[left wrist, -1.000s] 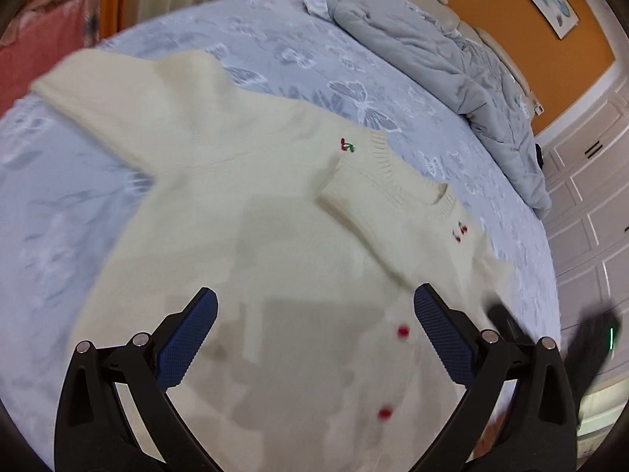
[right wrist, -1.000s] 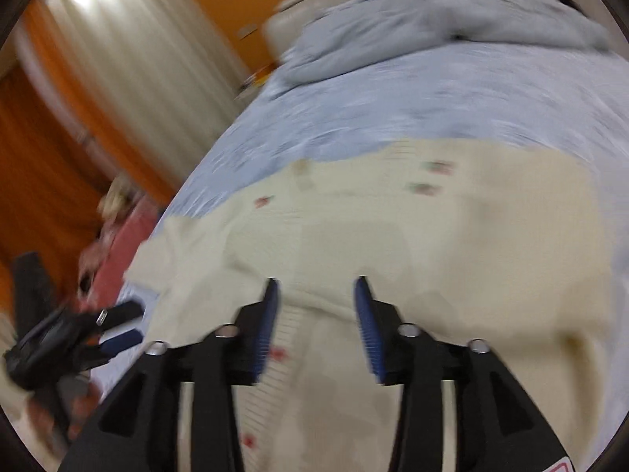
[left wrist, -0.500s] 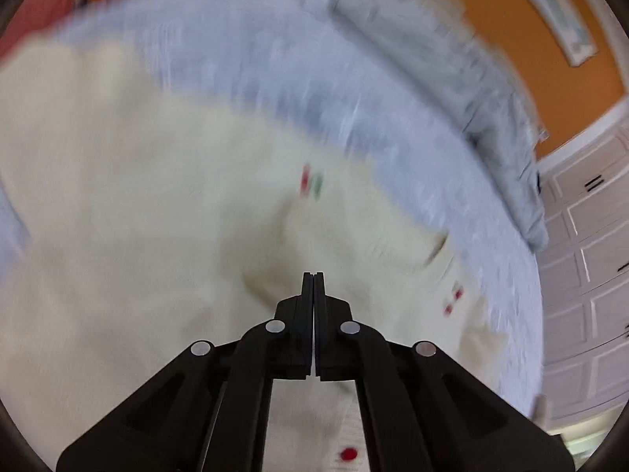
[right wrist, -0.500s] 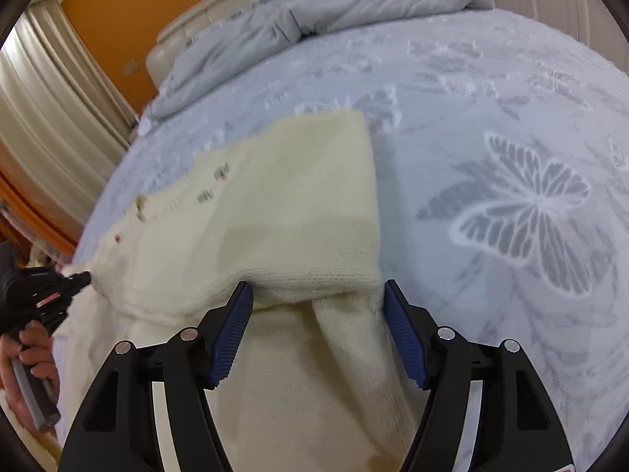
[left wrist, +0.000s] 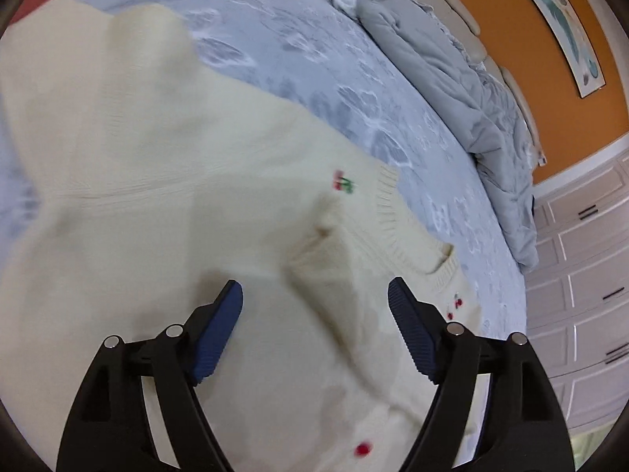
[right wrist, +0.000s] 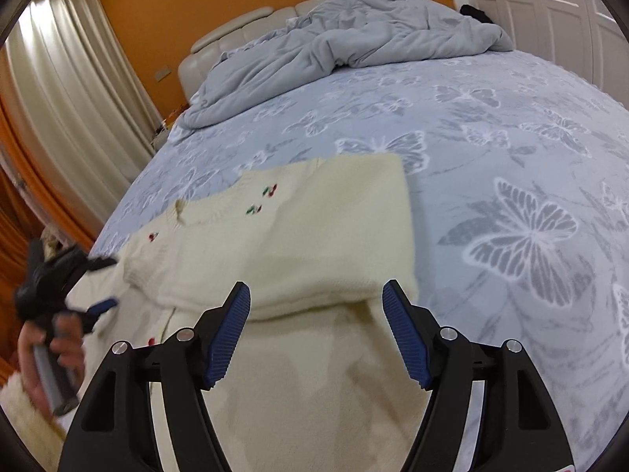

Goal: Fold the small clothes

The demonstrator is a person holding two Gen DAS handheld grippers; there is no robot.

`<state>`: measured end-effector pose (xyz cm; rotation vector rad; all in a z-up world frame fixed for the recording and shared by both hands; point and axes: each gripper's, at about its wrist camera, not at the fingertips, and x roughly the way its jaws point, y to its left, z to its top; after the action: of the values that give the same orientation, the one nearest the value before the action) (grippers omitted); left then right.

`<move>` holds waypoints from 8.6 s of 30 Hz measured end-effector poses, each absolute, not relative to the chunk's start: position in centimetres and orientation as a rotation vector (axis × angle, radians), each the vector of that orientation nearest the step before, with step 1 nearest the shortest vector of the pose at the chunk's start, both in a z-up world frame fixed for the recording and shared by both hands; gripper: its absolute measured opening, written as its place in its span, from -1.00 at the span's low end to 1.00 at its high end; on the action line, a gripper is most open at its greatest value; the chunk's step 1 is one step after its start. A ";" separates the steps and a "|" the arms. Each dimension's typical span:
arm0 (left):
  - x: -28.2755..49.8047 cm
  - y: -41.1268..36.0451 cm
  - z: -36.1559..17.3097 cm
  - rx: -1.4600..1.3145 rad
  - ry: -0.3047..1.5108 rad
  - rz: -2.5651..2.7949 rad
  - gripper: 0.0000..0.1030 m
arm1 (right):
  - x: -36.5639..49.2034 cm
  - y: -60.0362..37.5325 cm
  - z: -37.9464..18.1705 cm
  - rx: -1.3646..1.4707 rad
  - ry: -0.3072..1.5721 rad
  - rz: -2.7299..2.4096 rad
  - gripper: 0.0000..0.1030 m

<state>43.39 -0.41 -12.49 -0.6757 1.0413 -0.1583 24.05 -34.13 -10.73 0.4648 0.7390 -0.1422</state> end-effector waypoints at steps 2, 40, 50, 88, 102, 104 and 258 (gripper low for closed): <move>44.6 -1.4 -13.1 -0.681 1.062 -0.160 0.28 | 24.0 -34.0 -11.1 0.485 0.748 -0.136 0.33; 41.7 36.1 -14.1 -0.968 0.786 0.462 0.02 | 18.8 -22.8 -15.7 0.239 0.867 -0.019 0.59; 45.4 29.2 -5.0 -0.713 0.695 0.205 -0.87 | 18.5 -23.0 -16.1 0.257 0.858 0.011 0.72; 37.7 11.9 -13.6 -0.533 0.978 0.056 -0.12 | 43.2 -10.4 -12.8 -0.024 0.993 0.015 -0.80; 38.5 10.8 -13.5 -0.421 1.006 0.053 -0.04 | 29.1 -29.4 -17.9 0.925 0.804 -0.039 -0.60; 38.2 11.5 -13.1 -0.483 1.016 0.041 -0.08 | 29.4 -29.9 -16.7 0.922 0.768 -0.051 0.18; 14.8 9.7 2.2 -0.085 0.981 -0.160 -0.84 | 1.2 -33.1 -2.1 0.672 0.753 0.036 -0.86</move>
<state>14.77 9.72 2.21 -0.0846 0.9811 -0.1604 1.22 -33.13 -2.07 0.6716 0.7534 0.0356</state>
